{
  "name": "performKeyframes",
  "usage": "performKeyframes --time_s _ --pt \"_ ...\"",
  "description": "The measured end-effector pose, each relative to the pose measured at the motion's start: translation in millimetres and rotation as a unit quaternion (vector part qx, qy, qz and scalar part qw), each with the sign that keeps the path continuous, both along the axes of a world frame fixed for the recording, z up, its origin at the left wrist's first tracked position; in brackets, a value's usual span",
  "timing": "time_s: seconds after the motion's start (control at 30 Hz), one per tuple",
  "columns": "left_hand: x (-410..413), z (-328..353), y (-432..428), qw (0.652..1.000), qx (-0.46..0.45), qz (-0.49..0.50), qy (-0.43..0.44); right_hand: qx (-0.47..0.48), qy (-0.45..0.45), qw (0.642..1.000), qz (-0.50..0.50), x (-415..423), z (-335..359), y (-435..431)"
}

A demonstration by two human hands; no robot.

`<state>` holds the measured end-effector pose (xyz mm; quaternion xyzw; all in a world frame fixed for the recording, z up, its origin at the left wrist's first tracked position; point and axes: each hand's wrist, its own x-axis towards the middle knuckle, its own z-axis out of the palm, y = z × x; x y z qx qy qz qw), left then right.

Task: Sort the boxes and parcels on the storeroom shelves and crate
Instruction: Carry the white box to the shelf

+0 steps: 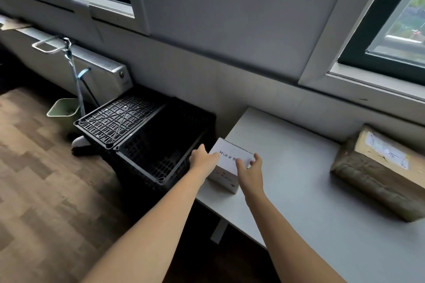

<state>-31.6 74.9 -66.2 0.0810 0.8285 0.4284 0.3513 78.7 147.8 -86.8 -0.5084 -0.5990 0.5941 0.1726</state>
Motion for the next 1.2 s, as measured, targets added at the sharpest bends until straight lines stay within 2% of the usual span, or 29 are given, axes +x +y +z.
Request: performKeyframes --time_s 0.17,0.3,0.53,0.73,1.0,1.2 --pt "-11 -2 -18 0.997 0.031 0.054 -0.036 0.084 -0.01 0.996 0.03 -16 13 2" --pt "-25 24 -48 0.986 0.103 0.13 0.006 0.117 0.021 0.99 0.081 -52 42 -17" --pt "-65 78 -136 0.95 0.205 0.235 0.024 0.156 0.126 0.967 0.16 -128 99 -90" --pt "-110 110 -243 0.914 0.253 0.301 0.099 0.15 0.184 0.944 0.231 -200 136 -192" --pt "-186 174 -433 0.873 0.206 0.371 0.241 0.078 0.252 0.907 0.329 -298 199 -385" --pt "-246 208 -572 0.855 0.207 0.389 0.274 0.047 0.279 0.878 0.386 -374 230 -515"
